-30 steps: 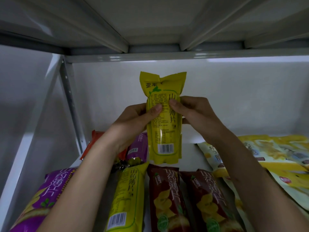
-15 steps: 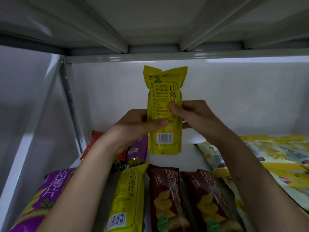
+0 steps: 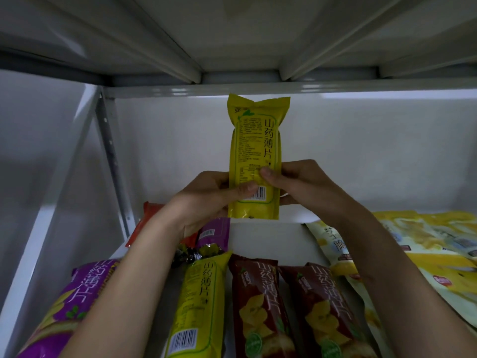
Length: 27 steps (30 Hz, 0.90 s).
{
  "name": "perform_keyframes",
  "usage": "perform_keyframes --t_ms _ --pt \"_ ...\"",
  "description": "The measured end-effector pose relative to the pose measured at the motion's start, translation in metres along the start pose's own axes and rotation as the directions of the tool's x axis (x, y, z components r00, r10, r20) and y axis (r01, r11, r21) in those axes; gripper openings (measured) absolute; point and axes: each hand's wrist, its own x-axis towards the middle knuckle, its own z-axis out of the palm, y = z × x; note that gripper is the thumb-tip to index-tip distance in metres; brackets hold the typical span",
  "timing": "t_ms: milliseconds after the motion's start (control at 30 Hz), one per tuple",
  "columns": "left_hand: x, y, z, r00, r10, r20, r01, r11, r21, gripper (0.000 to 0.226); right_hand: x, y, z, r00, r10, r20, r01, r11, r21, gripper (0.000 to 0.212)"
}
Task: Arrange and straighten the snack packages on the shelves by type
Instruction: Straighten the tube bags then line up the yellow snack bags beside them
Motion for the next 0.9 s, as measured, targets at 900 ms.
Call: perform_keyframes --t_ms 900 --pt "0.009 0.005 -0.008 0.906 0.153 -0.394 -0.238 0.955 -0.178 0.045 0.001 0.003 0.014 0.984 0.045 0.174 -0.032 0.997 -0.075 0.054"
